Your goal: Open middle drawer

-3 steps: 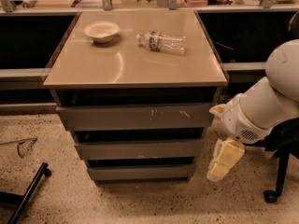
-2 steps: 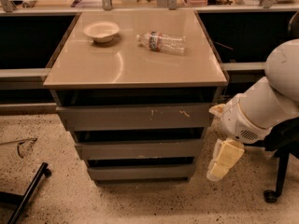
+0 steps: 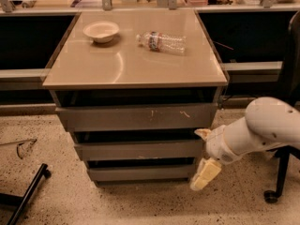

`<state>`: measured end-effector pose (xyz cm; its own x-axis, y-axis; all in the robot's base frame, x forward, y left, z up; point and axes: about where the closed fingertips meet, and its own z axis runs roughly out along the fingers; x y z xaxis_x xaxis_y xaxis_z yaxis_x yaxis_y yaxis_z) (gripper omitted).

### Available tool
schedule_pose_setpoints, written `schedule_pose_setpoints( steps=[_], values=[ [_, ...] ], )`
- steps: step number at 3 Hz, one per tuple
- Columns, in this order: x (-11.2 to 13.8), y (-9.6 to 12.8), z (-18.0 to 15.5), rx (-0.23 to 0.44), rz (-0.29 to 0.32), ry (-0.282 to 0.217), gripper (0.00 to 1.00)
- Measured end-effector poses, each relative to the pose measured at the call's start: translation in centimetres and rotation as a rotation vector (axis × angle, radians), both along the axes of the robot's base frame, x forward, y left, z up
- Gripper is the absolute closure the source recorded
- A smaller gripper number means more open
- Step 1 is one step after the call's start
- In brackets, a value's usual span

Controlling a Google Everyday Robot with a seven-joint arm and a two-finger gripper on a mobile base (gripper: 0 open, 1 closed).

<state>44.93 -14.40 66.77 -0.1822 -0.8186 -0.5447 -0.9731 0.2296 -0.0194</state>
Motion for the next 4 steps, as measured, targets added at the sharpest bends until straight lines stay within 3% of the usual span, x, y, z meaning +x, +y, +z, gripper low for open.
schedule_pose_setpoints(
  steps=[1,2,3,4],
  values=[
    [2.5,0.9,-6.7,0.109,-0.048,-0.043,0.00],
    [3.9,1.0,-9.3,0.132,-0.091,-0.065,0.00],
    [4.6,1.4,-9.9,0.142,-0.090,-0.065,0.00],
    [7.8,2.3,-11.2,0.147,-0.122,-0.091,0.00]
  ],
)
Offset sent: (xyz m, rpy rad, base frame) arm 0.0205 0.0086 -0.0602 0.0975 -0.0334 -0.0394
